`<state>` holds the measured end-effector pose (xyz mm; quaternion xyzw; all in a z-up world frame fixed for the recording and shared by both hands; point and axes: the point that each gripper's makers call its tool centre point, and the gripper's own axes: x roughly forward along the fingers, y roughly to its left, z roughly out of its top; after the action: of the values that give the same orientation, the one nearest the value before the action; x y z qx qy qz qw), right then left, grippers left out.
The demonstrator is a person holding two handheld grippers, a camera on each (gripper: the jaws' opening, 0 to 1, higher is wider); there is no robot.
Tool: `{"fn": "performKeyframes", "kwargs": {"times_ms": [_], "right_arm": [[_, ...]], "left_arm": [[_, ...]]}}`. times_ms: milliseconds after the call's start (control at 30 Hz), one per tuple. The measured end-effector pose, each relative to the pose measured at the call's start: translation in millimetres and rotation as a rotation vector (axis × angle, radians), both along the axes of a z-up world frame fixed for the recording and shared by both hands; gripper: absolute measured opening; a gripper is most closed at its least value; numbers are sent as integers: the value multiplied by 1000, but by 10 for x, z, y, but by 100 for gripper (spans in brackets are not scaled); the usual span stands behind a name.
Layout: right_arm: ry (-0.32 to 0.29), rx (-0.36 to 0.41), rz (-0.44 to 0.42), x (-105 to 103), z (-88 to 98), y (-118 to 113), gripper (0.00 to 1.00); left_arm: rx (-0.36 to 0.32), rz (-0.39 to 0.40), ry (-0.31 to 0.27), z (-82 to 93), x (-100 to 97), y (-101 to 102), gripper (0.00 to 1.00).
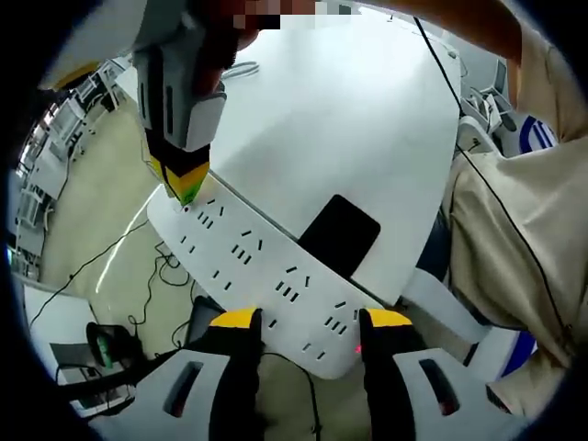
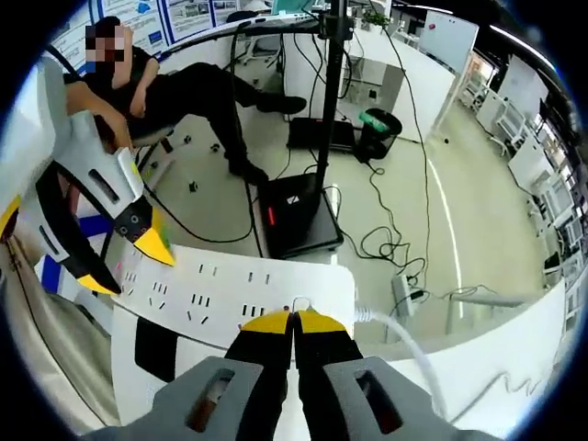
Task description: Pick up the power strip scattered on the table, fix it on the side mounting bracket of the table, and press the switch
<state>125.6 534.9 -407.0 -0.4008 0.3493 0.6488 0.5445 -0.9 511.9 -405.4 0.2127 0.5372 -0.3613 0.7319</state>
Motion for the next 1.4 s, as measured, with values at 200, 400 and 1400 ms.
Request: {"fn": "performKeyframes", "kwargs": {"times_ms": [200,400,1400], "right_arm": [[13,-10,-22,49,-6,42,0],[69,-36,-50,81,-22,45,0],[240,-160,-382,28,-47,-15,0]], "left_arm": [[4,-3,5,-4,-1,-4,47],[-6,-3,2,-5,-1,-3,47],[-15,5,-1,6,1,-4,47]]}}
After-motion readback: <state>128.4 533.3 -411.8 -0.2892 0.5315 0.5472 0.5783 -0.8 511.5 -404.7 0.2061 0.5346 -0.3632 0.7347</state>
